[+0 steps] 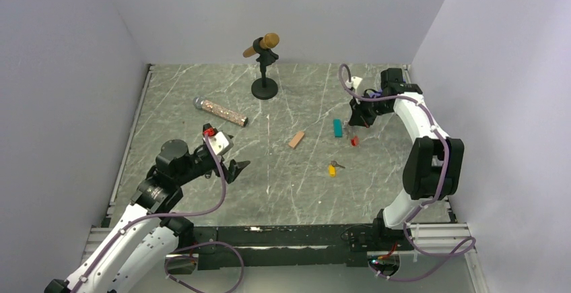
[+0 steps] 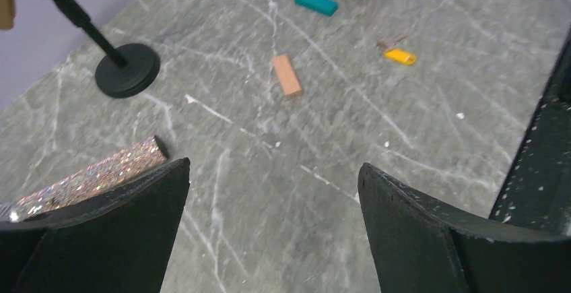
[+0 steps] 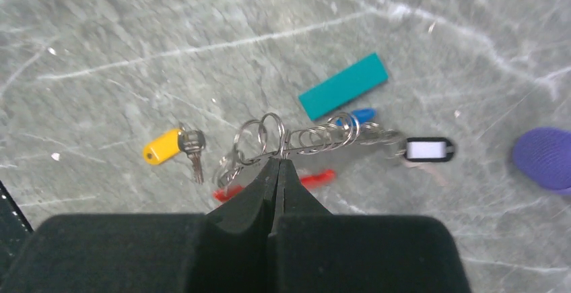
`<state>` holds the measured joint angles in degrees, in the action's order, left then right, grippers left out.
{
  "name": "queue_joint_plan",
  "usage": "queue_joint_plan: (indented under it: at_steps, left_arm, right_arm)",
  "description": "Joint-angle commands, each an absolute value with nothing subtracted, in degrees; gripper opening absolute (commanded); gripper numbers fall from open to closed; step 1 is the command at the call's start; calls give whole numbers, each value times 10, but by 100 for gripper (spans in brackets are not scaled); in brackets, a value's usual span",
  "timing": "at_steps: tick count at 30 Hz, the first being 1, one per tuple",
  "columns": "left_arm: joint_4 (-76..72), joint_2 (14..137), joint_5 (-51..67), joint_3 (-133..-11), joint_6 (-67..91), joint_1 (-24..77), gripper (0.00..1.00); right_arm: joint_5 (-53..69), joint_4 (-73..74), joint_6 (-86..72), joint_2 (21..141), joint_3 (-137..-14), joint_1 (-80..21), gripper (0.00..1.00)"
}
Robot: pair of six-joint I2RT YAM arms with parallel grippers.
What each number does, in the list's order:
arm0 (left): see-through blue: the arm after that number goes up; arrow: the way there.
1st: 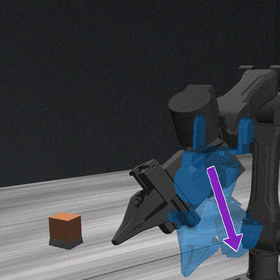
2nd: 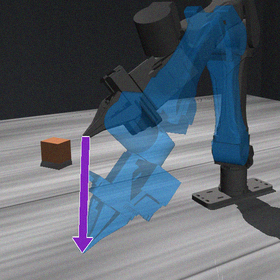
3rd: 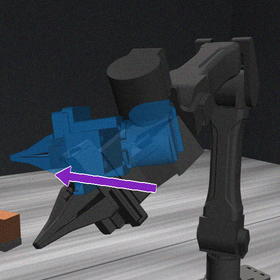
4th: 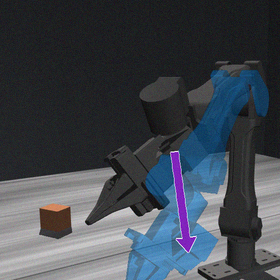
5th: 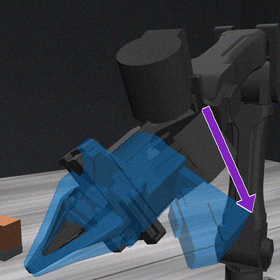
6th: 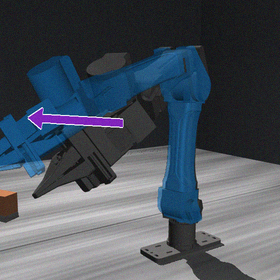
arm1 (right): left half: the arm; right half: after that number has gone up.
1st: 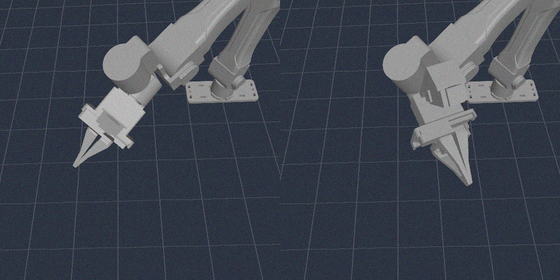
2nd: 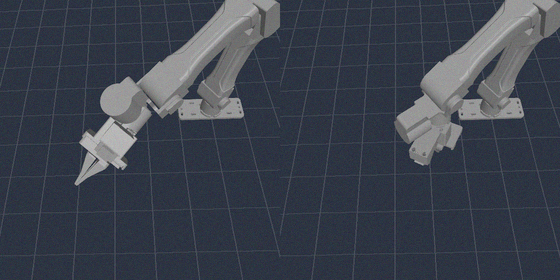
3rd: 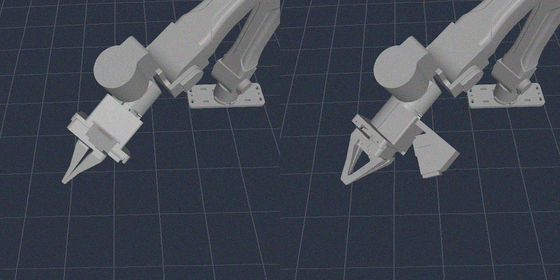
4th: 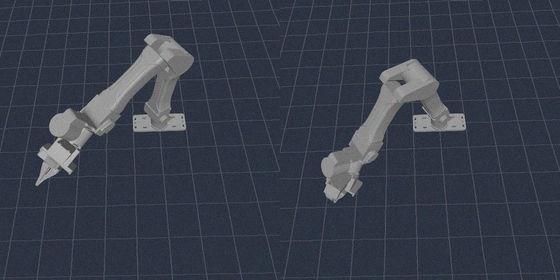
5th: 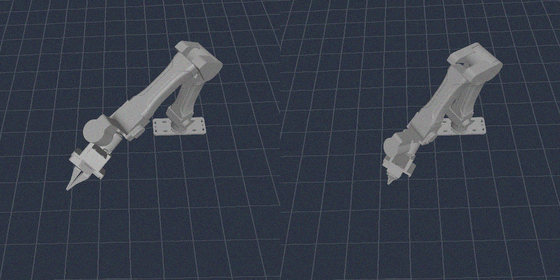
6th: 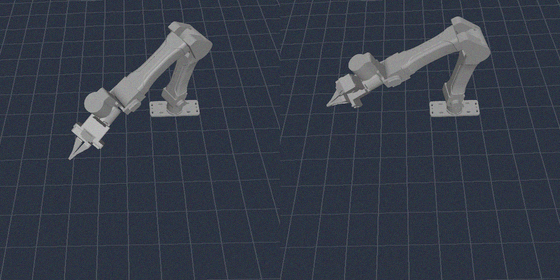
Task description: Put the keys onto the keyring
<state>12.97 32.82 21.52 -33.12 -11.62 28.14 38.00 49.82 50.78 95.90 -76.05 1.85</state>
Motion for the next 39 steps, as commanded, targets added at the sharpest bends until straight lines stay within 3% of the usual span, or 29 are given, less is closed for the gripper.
queue_joint_plan:
  at_steps: [1,14,25,28,31,37,39]
  left_arm:
    - [52,347,291,-337,-74,277,98]
    - [24,386,315,-359,-35,277,98]
    - [-4,358,305,-363,-8,275,97]
    - [-13,339,301,-360,6,273,89]
    - [-2,311,288,-351,27,270,87]
    - [27,264,217,-309,72,270,87]
    - [27,263,204,-291,92,270,83]
  right_arm:
    - [471,528,527,927,-817,21,0]
    - [592,650,519,970,-1033,4,0]
    - [634,760,574,989,-1128,-127,0]
    - [651,818,678,997,-1128,-170,0]
    - [637,856,760,1007,-1109,-223,0]
    - [518,835,795,1015,-1038,-368,0]
    - [485,795,774,1006,-1004,-410,0]
